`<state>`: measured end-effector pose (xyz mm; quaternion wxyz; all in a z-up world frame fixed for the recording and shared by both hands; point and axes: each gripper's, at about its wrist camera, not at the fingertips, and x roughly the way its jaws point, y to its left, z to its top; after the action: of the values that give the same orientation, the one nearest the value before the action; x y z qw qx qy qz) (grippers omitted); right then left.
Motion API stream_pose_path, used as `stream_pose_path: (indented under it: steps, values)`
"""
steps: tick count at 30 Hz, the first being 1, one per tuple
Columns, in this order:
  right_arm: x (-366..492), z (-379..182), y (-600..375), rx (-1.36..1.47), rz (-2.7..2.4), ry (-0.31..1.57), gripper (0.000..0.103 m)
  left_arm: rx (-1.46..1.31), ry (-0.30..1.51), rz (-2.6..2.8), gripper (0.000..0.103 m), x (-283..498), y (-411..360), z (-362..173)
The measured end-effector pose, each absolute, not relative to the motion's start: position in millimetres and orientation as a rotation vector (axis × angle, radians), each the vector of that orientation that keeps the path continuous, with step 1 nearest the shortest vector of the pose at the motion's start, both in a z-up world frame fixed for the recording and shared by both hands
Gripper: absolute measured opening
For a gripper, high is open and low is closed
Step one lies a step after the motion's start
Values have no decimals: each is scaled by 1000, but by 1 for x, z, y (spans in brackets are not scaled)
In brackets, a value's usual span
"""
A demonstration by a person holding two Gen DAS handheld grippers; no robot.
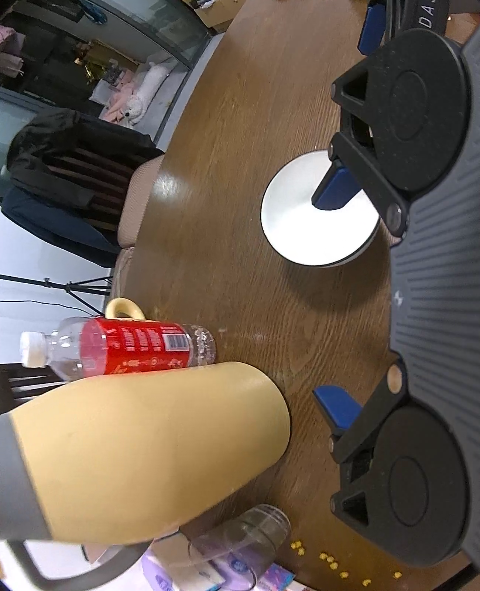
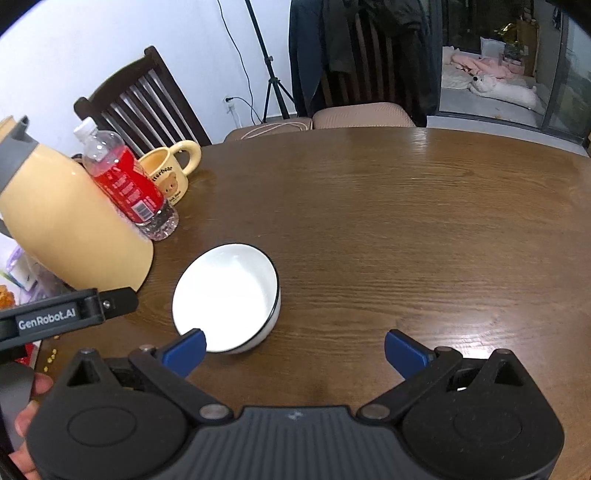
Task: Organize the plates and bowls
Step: 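Move both open grippers to the white bowl beside the yellow kettle, then close both grippers on opposite rims of the white bowl, then lift and carry the white bowl with both grippers toward the bowl stacks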
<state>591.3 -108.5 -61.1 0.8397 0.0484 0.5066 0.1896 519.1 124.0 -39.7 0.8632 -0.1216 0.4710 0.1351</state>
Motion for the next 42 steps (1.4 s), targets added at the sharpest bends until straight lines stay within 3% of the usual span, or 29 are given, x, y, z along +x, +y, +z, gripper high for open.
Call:
stream_pose_path:
  steps: [13,14,15,17,22,27,30,34,37,42]
  values:
    - [638,-103,-83,116,389,1140,92,-310,1058,316,101,553,138,-84]
    - [639,-106,-81,117,396,1144,86,-320,1063,316,98,554,138,-87]
    - [641,-109,-79,122,402,1148,73,-332,1066,312,96,555,138,-89]
    - [644,-113,-78,131,404,1166,56,-348,1070,308,89,557,138,-94]
    - [651,-121,-74,134,412,1179,50,-357,1077,288,73,564,133,-101]
    - [658,-125,-70,132,418,1188,33,-363,1084,263,57,569,129,-106]
    - [660,-126,-69,130,422,1192,32,-370,1084,249,48,570,128,-108]
    - [663,-129,-68,152,436,1204,29,-374,1092,237,28,573,127,-111]
    - [665,-132,-67,158,440,1219,16,-392,1090,213,13,573,126,-112]
    - [665,-135,-64,169,441,1229,9,-420,1081,198,9,572,129,-112]
